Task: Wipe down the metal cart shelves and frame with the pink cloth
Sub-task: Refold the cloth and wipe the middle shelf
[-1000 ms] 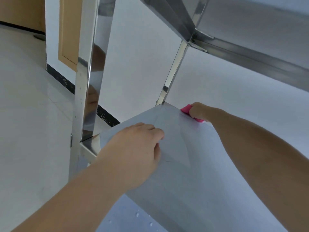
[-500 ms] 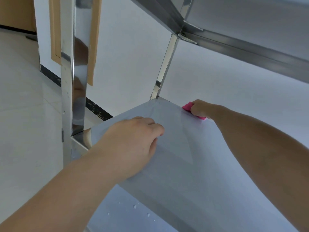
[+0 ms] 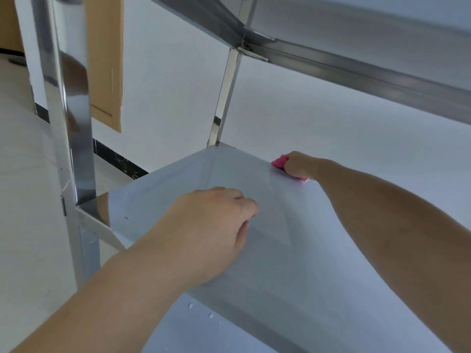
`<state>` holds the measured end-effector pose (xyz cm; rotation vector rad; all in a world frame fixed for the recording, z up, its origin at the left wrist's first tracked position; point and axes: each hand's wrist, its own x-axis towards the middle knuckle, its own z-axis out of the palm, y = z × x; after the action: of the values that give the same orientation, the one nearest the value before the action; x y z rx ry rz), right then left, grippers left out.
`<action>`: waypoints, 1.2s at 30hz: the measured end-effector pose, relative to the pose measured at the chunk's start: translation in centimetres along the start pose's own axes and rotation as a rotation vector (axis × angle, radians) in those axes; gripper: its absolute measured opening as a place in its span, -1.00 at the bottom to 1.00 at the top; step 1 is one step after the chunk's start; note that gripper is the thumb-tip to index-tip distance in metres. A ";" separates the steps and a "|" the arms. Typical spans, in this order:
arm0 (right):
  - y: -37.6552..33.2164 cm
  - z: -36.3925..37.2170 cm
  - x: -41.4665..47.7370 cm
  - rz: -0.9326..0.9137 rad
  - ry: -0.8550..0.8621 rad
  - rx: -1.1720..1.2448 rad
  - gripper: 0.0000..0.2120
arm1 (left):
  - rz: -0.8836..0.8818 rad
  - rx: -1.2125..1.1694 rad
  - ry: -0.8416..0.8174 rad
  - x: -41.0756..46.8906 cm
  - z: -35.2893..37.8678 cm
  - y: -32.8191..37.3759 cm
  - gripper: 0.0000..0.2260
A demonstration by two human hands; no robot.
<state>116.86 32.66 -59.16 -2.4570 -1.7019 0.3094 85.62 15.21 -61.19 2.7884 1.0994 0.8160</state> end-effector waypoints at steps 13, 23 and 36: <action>2.3 -0.2 -1.0 0.044 0.002 0.012 -0.58 | 0.014 -0.042 0.021 0.1 0.0 0.9 -0.71; 4.4 -0.6 -2.5 0.051 -0.007 0.016 -0.65 | 0.018 -0.038 -0.022 0.5 0.0 2.3 -0.76; 9.0 -1.7 -5.1 0.100 0.002 0.018 -0.66 | 0.069 -0.078 -0.019 1.1 0.6 4.8 -0.65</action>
<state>123.75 24.75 -59.15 -2.5334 -1.5719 0.3310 89.54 12.43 -60.17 2.7774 0.9515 0.8181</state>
